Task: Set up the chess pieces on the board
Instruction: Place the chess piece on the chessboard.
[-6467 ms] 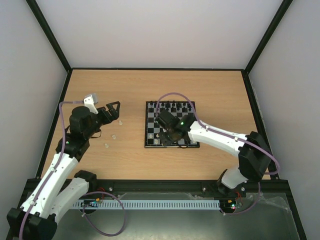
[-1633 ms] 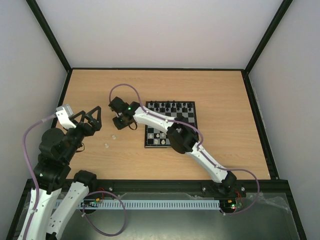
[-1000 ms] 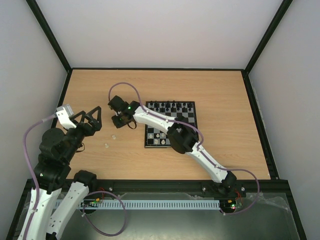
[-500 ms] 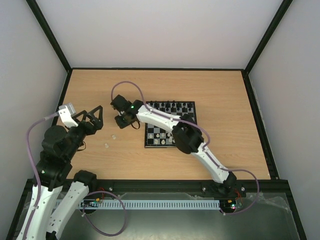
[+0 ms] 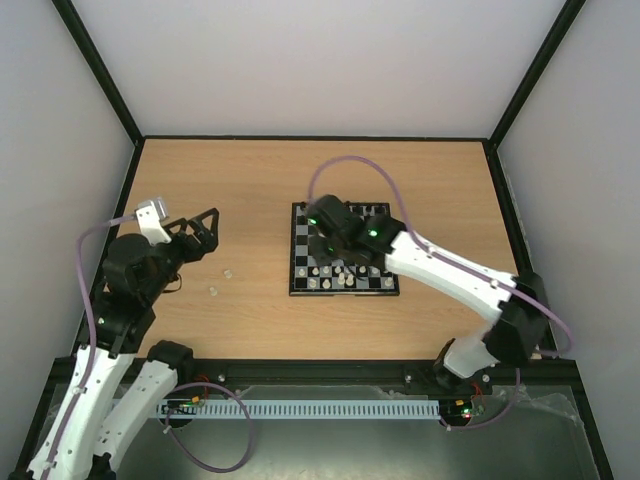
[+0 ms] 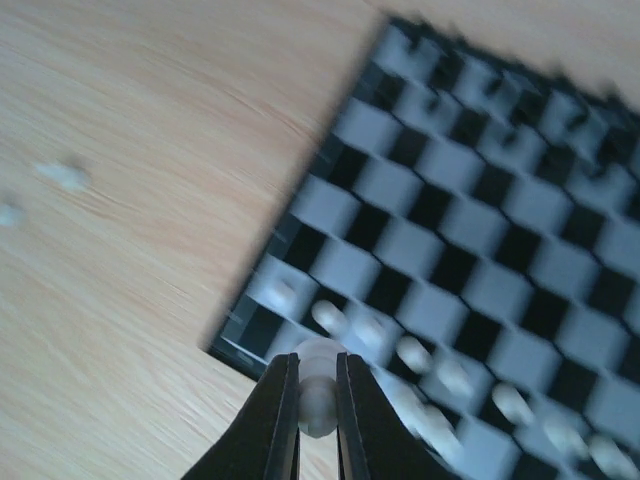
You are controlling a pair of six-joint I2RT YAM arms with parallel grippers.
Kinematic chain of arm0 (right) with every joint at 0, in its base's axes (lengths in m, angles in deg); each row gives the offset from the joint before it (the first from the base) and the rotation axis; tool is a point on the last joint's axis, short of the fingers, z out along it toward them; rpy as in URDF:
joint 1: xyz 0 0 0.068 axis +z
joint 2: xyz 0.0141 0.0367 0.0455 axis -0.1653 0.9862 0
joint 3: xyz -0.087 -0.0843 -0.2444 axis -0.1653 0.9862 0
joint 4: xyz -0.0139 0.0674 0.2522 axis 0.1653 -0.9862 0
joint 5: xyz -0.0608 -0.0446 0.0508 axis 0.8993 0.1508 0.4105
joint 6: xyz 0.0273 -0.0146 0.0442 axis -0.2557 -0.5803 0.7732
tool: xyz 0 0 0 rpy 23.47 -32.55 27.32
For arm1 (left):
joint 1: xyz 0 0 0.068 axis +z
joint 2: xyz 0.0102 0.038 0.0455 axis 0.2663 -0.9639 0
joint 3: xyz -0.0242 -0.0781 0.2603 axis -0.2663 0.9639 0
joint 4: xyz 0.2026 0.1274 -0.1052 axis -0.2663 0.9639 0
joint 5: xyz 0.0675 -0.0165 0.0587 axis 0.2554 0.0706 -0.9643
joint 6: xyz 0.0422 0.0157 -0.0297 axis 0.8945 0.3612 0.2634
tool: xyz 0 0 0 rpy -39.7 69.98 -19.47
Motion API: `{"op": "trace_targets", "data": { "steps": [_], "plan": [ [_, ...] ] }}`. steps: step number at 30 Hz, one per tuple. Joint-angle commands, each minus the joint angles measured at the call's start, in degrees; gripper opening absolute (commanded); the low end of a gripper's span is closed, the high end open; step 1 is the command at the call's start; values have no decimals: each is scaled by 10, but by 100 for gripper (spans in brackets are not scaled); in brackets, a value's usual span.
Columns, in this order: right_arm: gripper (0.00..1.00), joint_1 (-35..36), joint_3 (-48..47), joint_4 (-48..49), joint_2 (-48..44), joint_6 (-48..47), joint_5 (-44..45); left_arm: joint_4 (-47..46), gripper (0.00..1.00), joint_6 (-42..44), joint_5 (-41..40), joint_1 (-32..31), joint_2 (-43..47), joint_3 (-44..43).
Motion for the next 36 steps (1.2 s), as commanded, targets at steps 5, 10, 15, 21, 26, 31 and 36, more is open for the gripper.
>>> {"op": "trace_targets", "data": {
  "steps": [5,10,15,21,26,31,36],
  "plan": [
    [3,-54,224,-69,-192,105,36,-42,100,-2,24,3,-19,23],
    [3,-59,291,-54,-188,122,31,-53,100,-5,38,3,-33,32],
    [4,-59,301,-49,-153,127,41,-51,99,-7,41,3,-31,38],
    [4,-59,309,-16,-106,127,28,-44,99,-8,35,3,-19,38],
    [4,-61,324,11,-77,122,36,-39,99,-4,33,3,-19,36],
    [5,-70,324,21,-65,118,43,-40,99,-3,30,3,-19,39],
    [7,-80,327,37,-54,109,37,-42,100,-3,29,3,-20,40]
  ]
}}
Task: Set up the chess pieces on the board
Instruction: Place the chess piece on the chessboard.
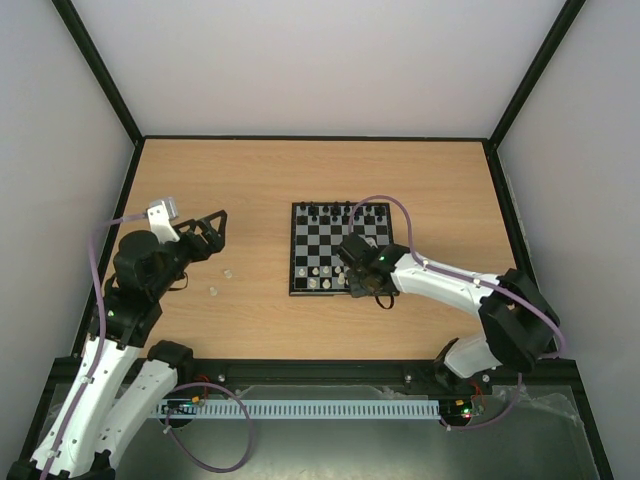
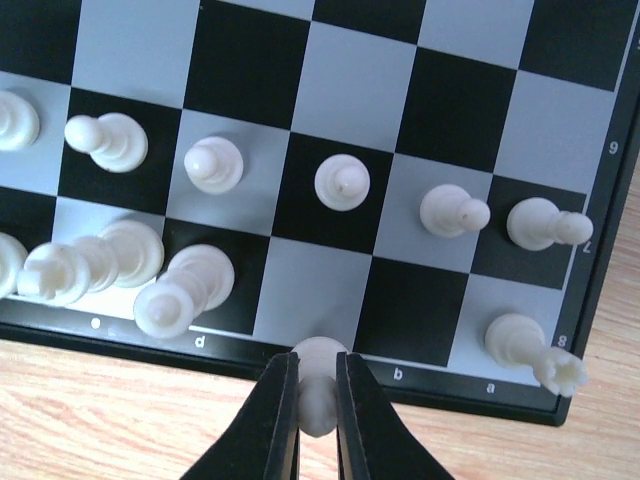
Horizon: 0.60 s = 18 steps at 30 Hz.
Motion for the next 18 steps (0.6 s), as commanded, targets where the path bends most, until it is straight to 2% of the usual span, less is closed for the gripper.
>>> {"op": "trace_targets", "data": {
  "steps": [1,13,18],
  "plan": [
    [7,-9,10,9,14,-5,6,-4,99,0,-1,3,1,6],
    [7,-18,9,29,29,-19,-1,-4,99,-1,-4,3,1,4],
    [17,-19,8,30,30,-21,-6,-4,99,-1,-4,3,0,4]
  ]
}}
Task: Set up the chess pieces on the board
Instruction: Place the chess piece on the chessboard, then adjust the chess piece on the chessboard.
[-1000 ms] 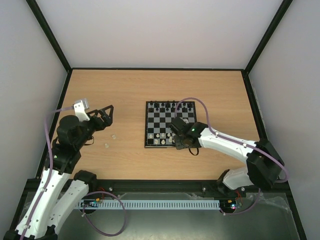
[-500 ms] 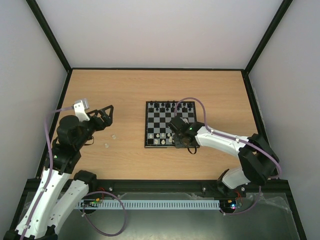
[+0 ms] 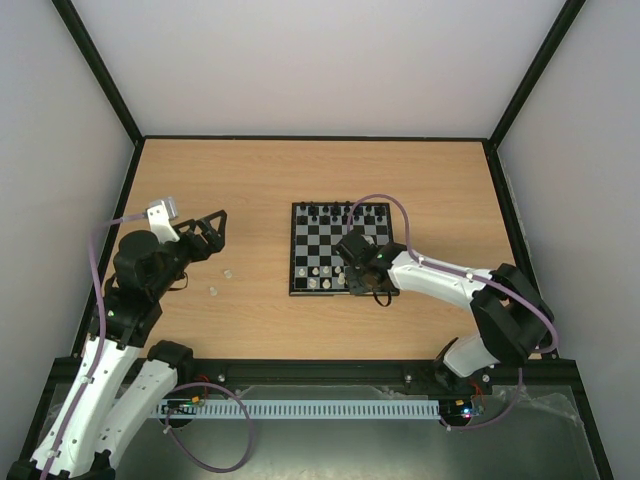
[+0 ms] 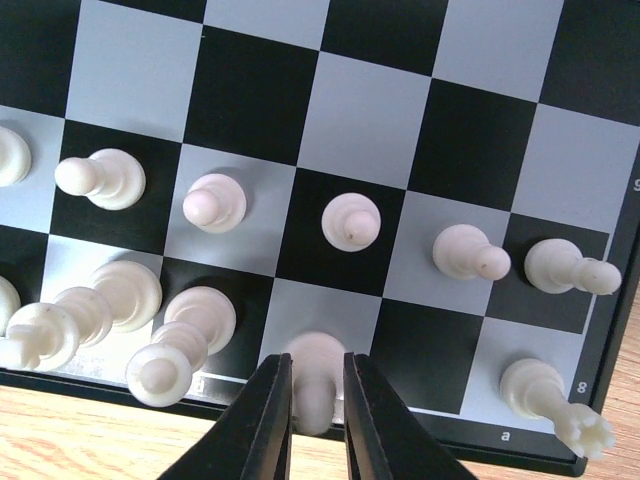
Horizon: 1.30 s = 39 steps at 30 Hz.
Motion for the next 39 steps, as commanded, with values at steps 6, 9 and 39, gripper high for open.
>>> {"op": "trace_targets", "data": {
  "steps": [6,9,39],
  "plan": [
    [20,-4,4,-9,-3,-4,-1,-5,100,-1,-2,3,0,4],
    [20,-4,-1,-19,-6,-3,4,-5,99,-2,0,3,-1,4],
    [28,21,-99,-14,41,-74,-82,-13,99,-4,-2,3,-13,2]
  ]
}}
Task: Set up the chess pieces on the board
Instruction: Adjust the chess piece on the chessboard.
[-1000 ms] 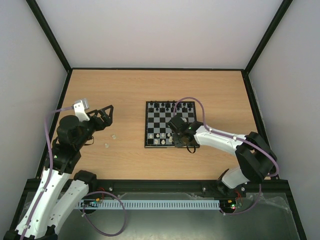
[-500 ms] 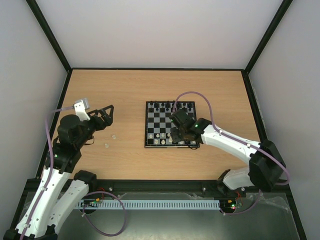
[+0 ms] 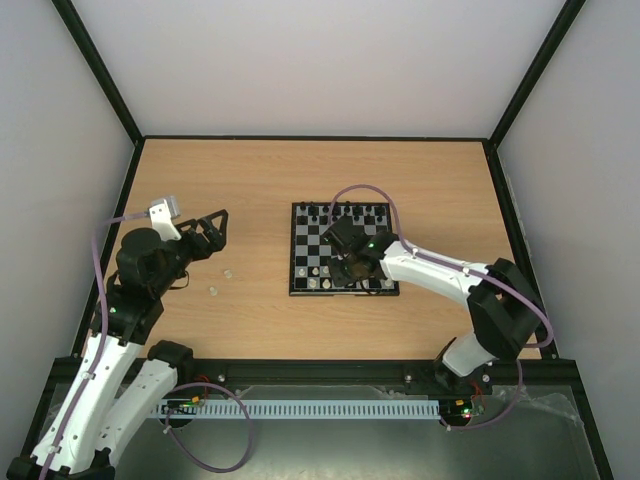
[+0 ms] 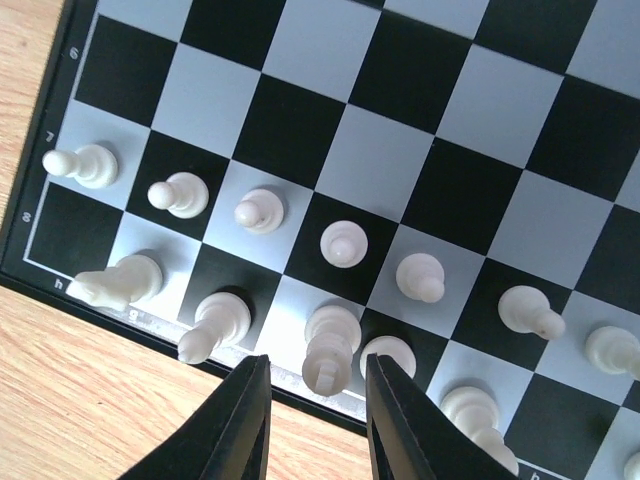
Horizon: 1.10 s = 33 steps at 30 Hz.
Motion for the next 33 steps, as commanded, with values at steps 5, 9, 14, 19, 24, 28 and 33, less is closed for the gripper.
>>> {"op": "trace_targets", "data": {
  "steps": [5,9,14,19,24,28,33],
  "plan": [
    [27,9,-18,-10,33,-13,2,-13,99,-4,-1,3,-2,4],
    [25,11,-16,-10,38,-13,3,-13,100,-4,-2,3,-3,6],
    [20,12,-18,-8,40,-14,2,-15,99,-5,-1,3,-3,6],
    [16,17,-19,-9,41,-13,2,-14,100,-5,-3,3,-2,8],
    [13,22,-16,-13,37,-9,3,-13,99,-5,-4,3,-1,8],
    [12,25,-11,-15,34,-7,5,-13,99,-5,-4,3,0,9],
    [11,28,-5,-15,28,-2,6,-15,99,-7,-3,3,0,11]
  ]
}}
